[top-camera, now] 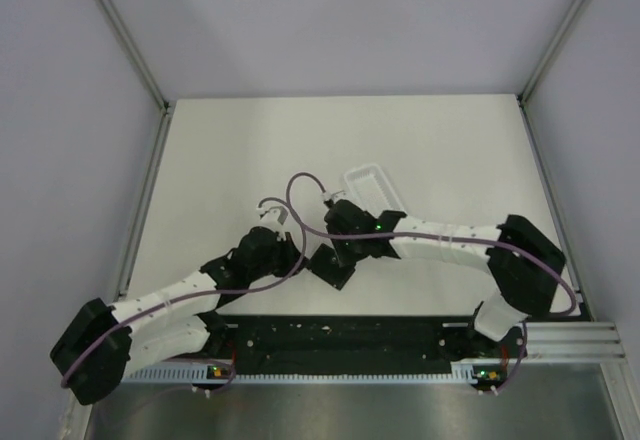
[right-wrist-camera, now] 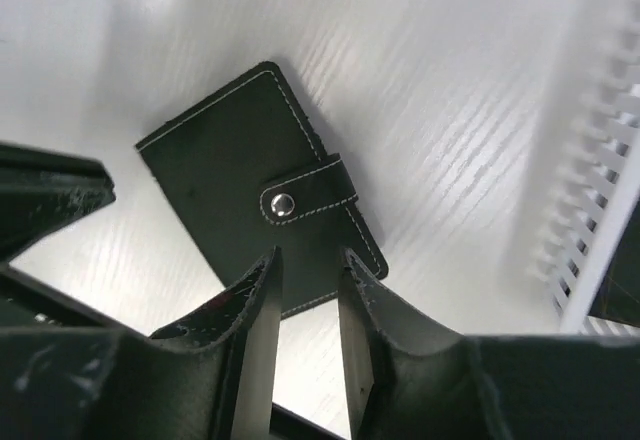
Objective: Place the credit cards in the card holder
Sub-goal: Close the card holder at the center of the board, then reset both arms
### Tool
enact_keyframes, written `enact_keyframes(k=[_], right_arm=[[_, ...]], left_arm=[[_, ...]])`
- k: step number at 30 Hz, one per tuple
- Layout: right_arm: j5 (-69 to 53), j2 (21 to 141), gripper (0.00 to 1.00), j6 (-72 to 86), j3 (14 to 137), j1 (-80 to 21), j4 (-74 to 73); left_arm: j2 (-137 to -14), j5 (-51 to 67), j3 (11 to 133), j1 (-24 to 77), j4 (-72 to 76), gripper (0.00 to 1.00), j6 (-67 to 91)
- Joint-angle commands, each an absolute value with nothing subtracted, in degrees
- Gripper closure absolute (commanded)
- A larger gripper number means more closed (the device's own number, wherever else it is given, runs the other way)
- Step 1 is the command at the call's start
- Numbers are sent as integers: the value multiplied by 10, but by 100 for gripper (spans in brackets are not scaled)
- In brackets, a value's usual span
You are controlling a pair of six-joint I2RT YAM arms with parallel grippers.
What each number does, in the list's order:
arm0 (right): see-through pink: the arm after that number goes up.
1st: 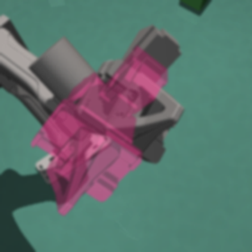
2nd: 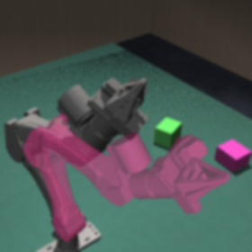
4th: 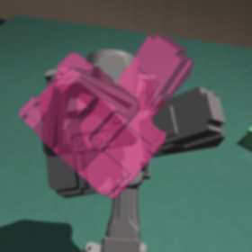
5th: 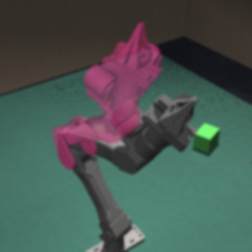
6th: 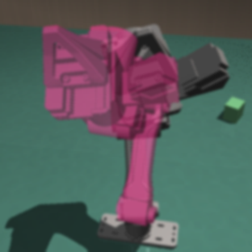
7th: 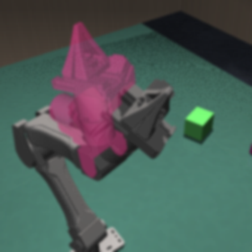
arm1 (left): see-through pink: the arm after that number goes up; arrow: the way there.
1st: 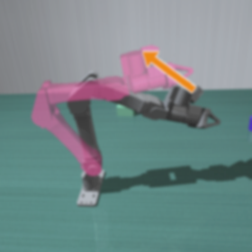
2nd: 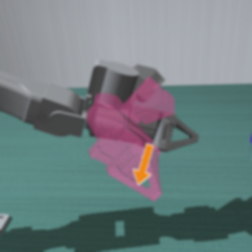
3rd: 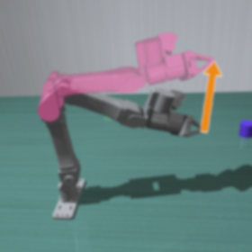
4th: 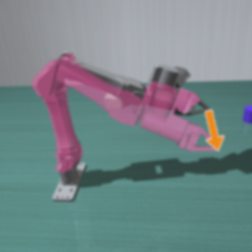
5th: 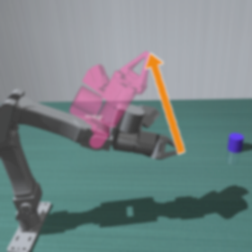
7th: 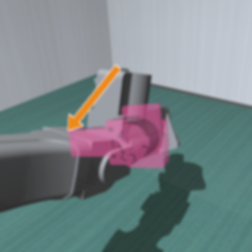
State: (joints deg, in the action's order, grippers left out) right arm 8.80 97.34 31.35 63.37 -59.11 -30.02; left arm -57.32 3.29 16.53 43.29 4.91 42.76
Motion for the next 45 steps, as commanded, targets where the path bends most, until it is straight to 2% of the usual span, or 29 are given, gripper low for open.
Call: enact_keyframes(k=[1, 6, 11, 13, 14, 15, 17, 19, 21, 23, 26, 35, 45], right_arm=[[85, 833, 66, 329, 536, -591, -71], [85, 725, 47, 342, 433, -591, 23], [135, 603, 41, 374, 349, -590, 42], [157, 551, 39, 387, 312, -590, 40], [166, 524, 36, 388, 302, -591, 39], [177, 500, 34, 391, 287, -590, 34], [197, 453, 30, 395, 260, -590, 19], [213, 414, 24, 398, 239, -591, 1], [227, 373, 17, 402, 223, -590, -33], [236, 339, 1, 419, 208, -590, -54], [267, 281, 1, 504, 172, -590, -81], [333, 129, 1, 483, 119, -591, -183], [345, 184, 1, 439, 134, -591, -224]], left_arm=[[-525, -39, 221, 434, -31, 100, 403], [-486, -73, 238, 434, -83, 85, 396], [-455, -98, 243, 433, -126, 64, 395], [-447, -115, 245, 434, -143, 53, 395], [-444, -119, 246, 433, -153, 31, 395], [-441, -125, 248, 433, -162, 21, 395], [-434, -130, 249, 433, -174, 8, 393], [-426, -134, 249, 433, -185, 1, 392], [-420, -138, 248, 433, -193, 1, 391], [-413, -143, 248, 433, -204, 1, 391], [-403, -149, 248, 434, -219, 1, 387], [-346, -148, 214, 434, -215, 1, 372], [-307, -159, 194, 434, -205, 1, 373]])
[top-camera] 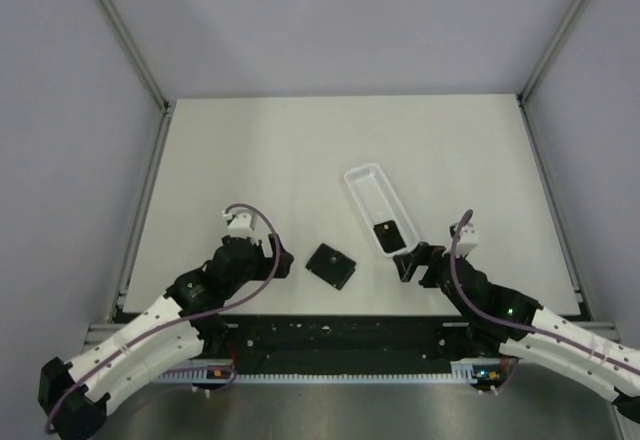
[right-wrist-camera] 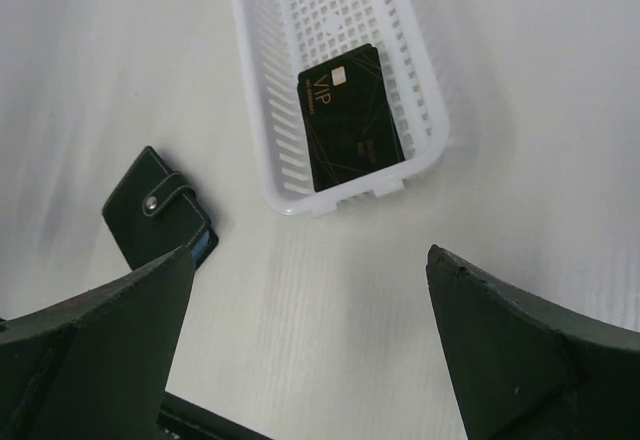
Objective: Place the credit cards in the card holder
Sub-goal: Reset both arms
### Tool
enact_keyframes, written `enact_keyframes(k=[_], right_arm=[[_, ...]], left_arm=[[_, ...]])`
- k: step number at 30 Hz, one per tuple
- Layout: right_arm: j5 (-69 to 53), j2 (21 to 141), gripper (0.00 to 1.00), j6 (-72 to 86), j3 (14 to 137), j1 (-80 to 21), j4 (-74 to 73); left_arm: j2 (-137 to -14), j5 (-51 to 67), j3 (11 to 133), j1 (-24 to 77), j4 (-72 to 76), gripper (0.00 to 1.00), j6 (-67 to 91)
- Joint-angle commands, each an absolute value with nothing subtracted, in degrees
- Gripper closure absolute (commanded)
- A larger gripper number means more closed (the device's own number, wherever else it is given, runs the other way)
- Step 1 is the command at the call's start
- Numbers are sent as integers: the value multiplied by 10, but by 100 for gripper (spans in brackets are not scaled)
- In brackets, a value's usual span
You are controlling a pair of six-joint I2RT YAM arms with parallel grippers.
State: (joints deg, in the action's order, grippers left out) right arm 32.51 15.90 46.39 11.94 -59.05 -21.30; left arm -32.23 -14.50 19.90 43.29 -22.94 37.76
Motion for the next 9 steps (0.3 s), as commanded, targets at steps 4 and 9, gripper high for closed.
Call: enact_keyframes(k=[4, 9], right_arm=[[354, 207, 1, 414, 145, -590, -222], [362, 206, 1, 420, 149, -590, -221]], left_arm=[[-302, -174, 188, 433, -200, 1, 383], [-301, -186, 189, 433, -200, 1, 393]])
